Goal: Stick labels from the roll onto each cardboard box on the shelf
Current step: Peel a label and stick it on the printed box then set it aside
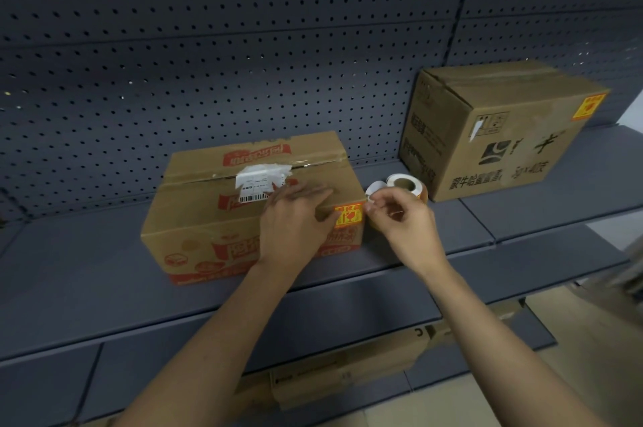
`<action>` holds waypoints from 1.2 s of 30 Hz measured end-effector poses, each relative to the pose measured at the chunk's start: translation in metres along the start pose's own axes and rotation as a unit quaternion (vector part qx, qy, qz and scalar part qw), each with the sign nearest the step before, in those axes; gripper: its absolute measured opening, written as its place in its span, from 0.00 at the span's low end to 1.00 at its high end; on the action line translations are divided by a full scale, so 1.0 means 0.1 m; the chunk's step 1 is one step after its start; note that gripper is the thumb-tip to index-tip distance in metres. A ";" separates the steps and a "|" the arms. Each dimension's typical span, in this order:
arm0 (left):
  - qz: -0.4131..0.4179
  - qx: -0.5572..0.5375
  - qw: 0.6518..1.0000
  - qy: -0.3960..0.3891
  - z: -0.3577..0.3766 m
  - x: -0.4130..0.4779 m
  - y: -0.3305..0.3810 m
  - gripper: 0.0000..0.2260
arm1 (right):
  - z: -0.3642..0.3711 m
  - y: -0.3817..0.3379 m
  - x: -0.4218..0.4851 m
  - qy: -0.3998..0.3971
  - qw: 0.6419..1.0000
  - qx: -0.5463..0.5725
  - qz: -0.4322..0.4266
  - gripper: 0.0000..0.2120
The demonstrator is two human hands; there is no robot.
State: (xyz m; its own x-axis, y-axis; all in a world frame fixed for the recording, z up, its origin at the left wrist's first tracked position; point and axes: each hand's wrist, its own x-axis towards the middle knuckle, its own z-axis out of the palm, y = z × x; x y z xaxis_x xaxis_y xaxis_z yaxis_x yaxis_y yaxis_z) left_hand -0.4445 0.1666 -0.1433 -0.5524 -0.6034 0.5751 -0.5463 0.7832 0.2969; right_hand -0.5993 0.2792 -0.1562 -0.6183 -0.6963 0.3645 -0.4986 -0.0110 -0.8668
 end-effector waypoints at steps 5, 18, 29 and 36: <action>0.026 0.006 0.999 0.024 0.02 0.00 -0.05 0.17 | 0.03 0.02 0.08 -0.041 0.994 -0.059 -0.087 0.12; 0.091 0.029 0.992 0.077 0.13 -0.08 -0.13 0.19 | 0.08 0.15 0.10 -0.062 0.983 -0.100 -0.144 0.12; 0.105 0.058 0.990 0.072 0.14 -0.13 -0.14 0.23 | 0.11 0.19 0.05 -0.061 0.974 -0.157 -0.155 0.15; 0.096 0.060 0.992 0.063 0.15 -0.13 -0.13 0.24 | 0.18 0.25 0.01 -0.046 0.972 -0.166 -0.157 0.17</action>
State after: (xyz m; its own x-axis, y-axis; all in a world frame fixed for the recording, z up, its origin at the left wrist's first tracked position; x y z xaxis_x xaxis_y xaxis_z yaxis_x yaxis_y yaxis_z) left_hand -0.4398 0.1621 -0.1658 -0.5747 -0.4148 0.7055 -0.5129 0.8543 0.0844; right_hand -0.6011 0.2651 -0.1834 -0.3541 -0.7571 0.5490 -0.8321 -0.0128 -0.5544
